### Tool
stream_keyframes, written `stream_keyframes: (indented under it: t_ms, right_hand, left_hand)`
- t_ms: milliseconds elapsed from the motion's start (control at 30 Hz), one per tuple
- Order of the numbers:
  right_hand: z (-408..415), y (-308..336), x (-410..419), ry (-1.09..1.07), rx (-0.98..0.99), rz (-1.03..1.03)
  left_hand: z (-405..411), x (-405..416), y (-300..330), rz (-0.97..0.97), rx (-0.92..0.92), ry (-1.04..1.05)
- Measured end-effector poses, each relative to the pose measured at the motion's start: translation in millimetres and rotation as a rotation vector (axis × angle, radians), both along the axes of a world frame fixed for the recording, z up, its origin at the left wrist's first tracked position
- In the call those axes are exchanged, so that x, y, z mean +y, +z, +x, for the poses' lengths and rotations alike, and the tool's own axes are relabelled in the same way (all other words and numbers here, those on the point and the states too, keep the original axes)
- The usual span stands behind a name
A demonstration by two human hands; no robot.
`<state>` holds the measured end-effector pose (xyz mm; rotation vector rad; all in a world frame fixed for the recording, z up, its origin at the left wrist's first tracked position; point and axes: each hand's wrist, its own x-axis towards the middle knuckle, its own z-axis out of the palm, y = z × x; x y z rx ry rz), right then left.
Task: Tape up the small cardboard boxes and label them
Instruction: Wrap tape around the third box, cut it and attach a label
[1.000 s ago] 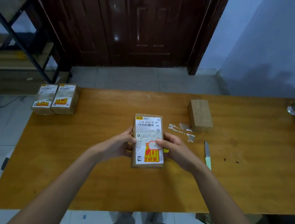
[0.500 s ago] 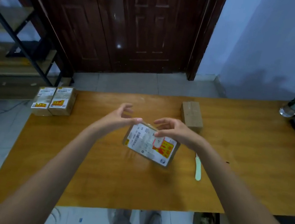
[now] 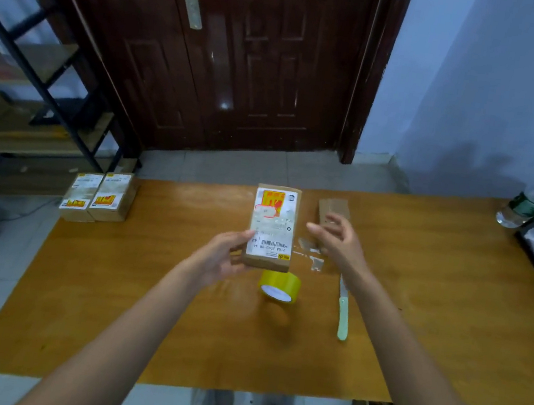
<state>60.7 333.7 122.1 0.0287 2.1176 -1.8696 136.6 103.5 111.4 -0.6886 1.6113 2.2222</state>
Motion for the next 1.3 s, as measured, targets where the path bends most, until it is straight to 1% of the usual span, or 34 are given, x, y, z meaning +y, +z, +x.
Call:
stream_keyframes:
  t_ms: [67, 100, 167, 267, 367, 433, 500, 533, 567, 633, 667, 700, 733, 767, 800, 833, 867, 900, 933, 967, 1033, 1067, 1167, 1233, 1300]
  right_hand:
    - [16.4, -15.0, -8.2, 0.036, -0.143, -0.114]
    - [22.4, -18.2, -13.9, 0.038, -0.174, -0.169]
    - [29.0, -18.8, -23.4, 0.024, -0.184, -0.241]
    - [32.1, -15.8, -30.1, 0.011, -0.162, -0.253]
    - [37.4, -10.5, -36.9, 0.057, -0.152, -0.221]
    - [41.2, -4.3, -40.8, 0.030, -0.120, -0.158]
    - [40.6, 4.6, -38.6, -0.009, -0.008, -0.039]
    - [38.8, 10.0, -36.2, 0.027, 0.060, 0.032]
    - [37.6, 16.9, -34.3, 0.134, 0.118, 0.110]
    - [36.1, 32.1, -38.6, 0.495, 0.153, 0.259]
    - [36.2, 39.2, -44.8, 0.669, 0.114, 0.312]
    - [37.4, 44.0, -51.9, 0.787, 0.066, 0.332]
    - [39.8, 45.8, -58.3, 0.828, 0.038, 0.314]
    - [43.2, 43.8, -63.3, 0.785, 0.041, 0.268]
    - [46.0, 38.5, -66.1, 0.670, 0.058, 0.198]
    - [49.2, 31.7, -67.3, 0.510, 0.046, 0.092]
    - [52.3, 23.0, -67.3, 0.336, -0.013, -0.049]
    - [56.1, 13.7, -68.7, 0.175, -0.104, -0.208]
    - [60.3, 5.1, -72.0, 0.048, -0.194, -0.344]
    - [65.0, -1.5, -77.5, -0.036, -0.261, -0.424]
    - [73.3, -12.1, -92.4, -0.102, -0.313, -0.453]
    - [76.4, -16.4, -99.6, -0.110, -0.317, -0.447]
    - [79.2, -19.0, -114.4, -0.068, -0.318, -0.391]
    - [77.4, -12.4, -123.1, 0.002, -0.271, -0.302]
    - [79.3, -3.6, -137.5, 0.043, -0.237, -0.260]
  left_hand:
    - [6.2, 10.8, -4.6, 0.063, -0.034, 0.082]
    - [8.5, 14.6, -6.0, 0.075, -0.034, 0.096]
    - [12.3, 19.1, -6.4, 0.093, -0.029, 0.113]
    - [16.1, 13.3, -2.9, 0.102, -0.017, 0.125]
    - [21.3, 4.0, 2.9, 0.089, -0.004, 0.103]
    - [26.2, -5.2, 5.9, 0.040, -0.003, 0.058]
    - [29.1, -22.1, 12.8, -0.112, 0.021, -0.085]
    - [29.2, -33.3, 19.8, -0.214, 0.037, -0.205]
    - [27.6, -44.9, 28.1, -0.315, 0.049, -0.355]
    - [20.0, -60.3, 49.2, -0.473, 0.049, -0.645]
    - [14.4, -62.9, 60.0, -0.524, 0.051, -0.748]
    - [8.7, -63.3, 70.1, -0.567, 0.060, -0.818]
    - [3.1, -61.9, 78.6, -0.611, 0.082, -0.837]
    - [-1.0, -61.3, 83.3, -0.652, 0.124, -0.784]
    - [-4.5, -61.9, 84.4, -0.684, 0.180, -0.632]
    - [-4.1, -63.4, 83.2, -0.680, 0.235, -0.396]
    - [-0.2, -65.5, 78.5, -0.658, 0.280, -0.151]
    - [6.2, -66.1, 70.5, -0.598, 0.287, 0.012]
    - [14.8, -63.1, 58.9, -0.502, 0.258, 0.071]
    - [25.2, -55.2, 45.6, -0.381, 0.215, 0.059]
    - [42.3, -36.9, 19.8, -0.195, 0.170, 0.015]
    - [47.9, -31.4, 10.3, -0.153, 0.175, 0.057]
    - [55.1, -39.4, 1.9, -0.129, 0.188, 0.188]
    - [57.2, -59.6, 6.1, -0.138, 0.181, 0.196]
    - [62.1, -83.1, 12.6, -0.163, 0.180, 0.184]
